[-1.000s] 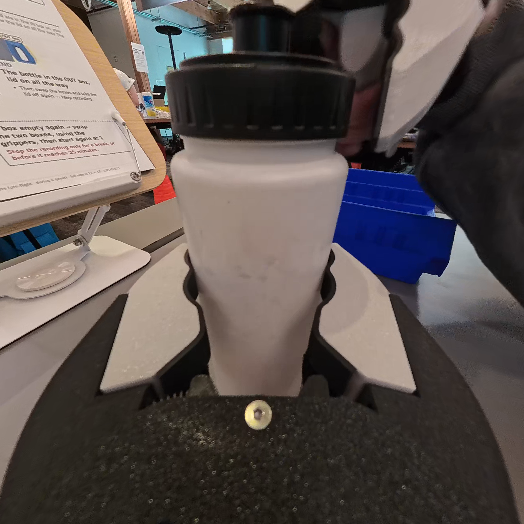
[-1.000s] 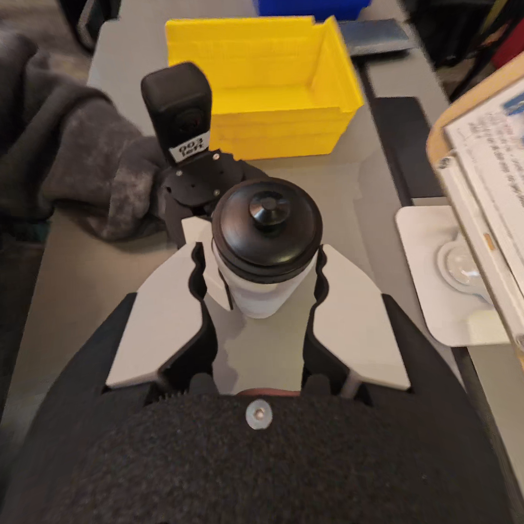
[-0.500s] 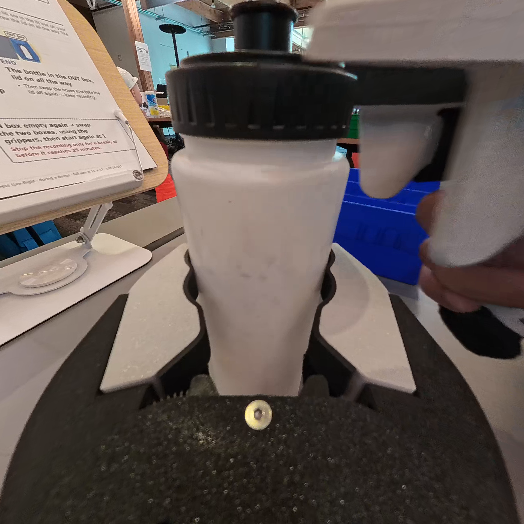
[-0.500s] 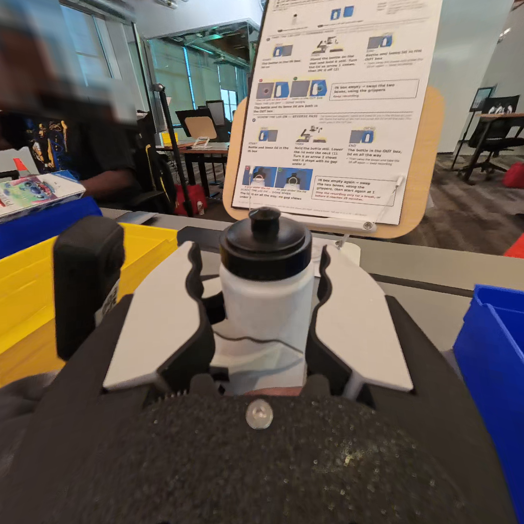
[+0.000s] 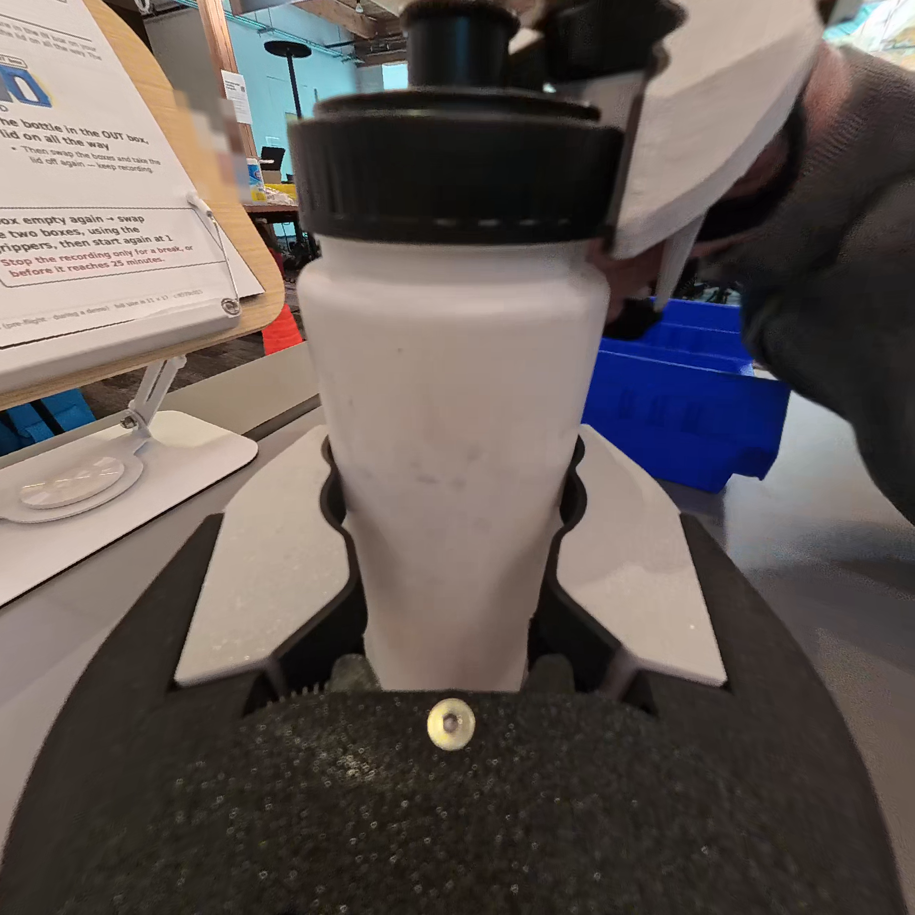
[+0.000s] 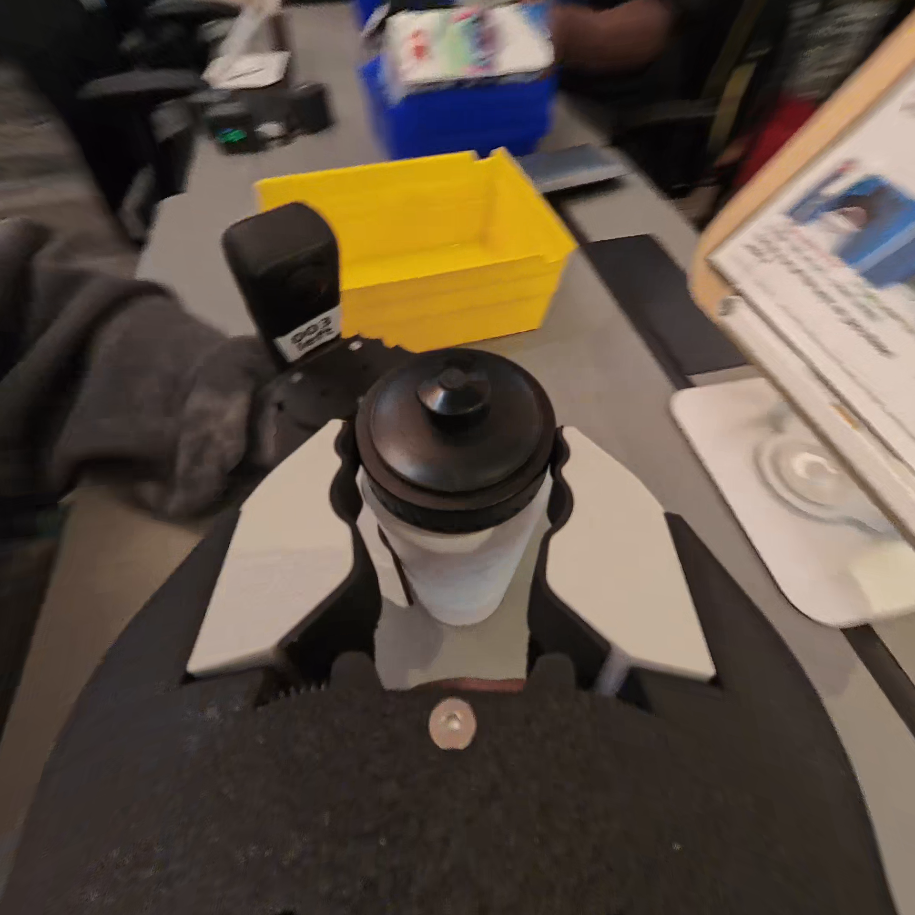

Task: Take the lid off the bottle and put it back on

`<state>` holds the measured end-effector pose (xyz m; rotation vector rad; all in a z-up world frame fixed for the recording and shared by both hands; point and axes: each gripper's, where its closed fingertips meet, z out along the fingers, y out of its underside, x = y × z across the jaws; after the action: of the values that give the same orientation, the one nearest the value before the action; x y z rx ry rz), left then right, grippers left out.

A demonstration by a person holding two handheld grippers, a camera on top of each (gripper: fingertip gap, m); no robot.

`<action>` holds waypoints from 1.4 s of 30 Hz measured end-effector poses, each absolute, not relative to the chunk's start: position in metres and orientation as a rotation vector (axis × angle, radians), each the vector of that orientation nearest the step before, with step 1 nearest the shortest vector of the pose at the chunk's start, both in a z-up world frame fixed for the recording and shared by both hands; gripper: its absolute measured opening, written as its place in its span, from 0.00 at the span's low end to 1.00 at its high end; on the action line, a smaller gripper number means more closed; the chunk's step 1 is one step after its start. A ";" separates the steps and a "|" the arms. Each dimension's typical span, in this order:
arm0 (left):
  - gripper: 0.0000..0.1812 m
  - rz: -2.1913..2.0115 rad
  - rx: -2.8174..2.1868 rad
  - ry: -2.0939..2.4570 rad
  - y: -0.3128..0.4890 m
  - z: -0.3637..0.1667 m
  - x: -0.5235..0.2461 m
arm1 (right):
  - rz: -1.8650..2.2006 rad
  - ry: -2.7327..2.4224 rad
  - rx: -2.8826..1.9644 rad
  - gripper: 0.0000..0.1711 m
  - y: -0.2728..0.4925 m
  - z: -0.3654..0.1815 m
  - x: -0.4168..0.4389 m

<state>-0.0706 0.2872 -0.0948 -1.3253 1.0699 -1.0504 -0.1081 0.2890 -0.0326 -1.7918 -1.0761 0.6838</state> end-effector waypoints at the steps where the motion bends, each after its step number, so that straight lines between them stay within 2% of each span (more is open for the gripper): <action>1: 0.48 -1.051 -1.324 1.071 0.287 -0.095 -0.071 | 0.747 -1.165 -1.793 0.43 0.288 -0.033 -0.108; 5: 0.48 -1.055 -1.323 1.073 0.287 -0.095 -0.071 | 0.867 -1.448 -1.744 0.43 0.284 -0.034 -0.108; 9: 0.48 -1.059 -1.322 1.073 0.287 -0.095 -0.071 | 0.811 -1.448 -1.751 0.43 0.285 -0.033 -0.107; 12: 0.48 -1.060 -1.324 1.072 0.287 -0.095 -0.071 | 0.724 -1.171 -1.756 0.58 0.286 -0.011 -0.106; 16: 0.48 -1.056 -1.330 1.069 0.287 -0.095 -0.071 | 0.508 -0.704 -1.579 0.48 0.276 0.028 -0.093; 21: 0.48 -1.048 -1.335 1.065 0.287 -0.095 -0.072 | 0.316 -0.251 -1.600 0.50 0.259 -0.002 -0.092; 27: 0.48 -1.045 -1.338 1.063 0.287 -0.095 -0.072 | 0.166 -0.098 -1.592 0.53 0.290 -0.020 -0.096; 29: 0.48 -1.044 -1.341 1.060 0.288 -0.095 -0.072 | 0.188 -0.149 -1.645 0.44 0.302 -0.027 -0.103; 35: 0.48 -1.042 -1.337 1.069 0.287 -0.096 -0.071 | 0.416 -0.488 -1.751 0.45 0.300 -0.032 -0.107; 42: 0.48 -1.056 -1.331 1.076 0.287 -0.096 -0.071 | 0.703 -1.200 -1.798 0.45 0.289 -0.039 -0.112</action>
<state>-0.0711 0.2866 -0.0958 -1.3306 1.0761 -1.0561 -0.1117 0.2893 -0.0389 -1.7981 -1.1995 0.7029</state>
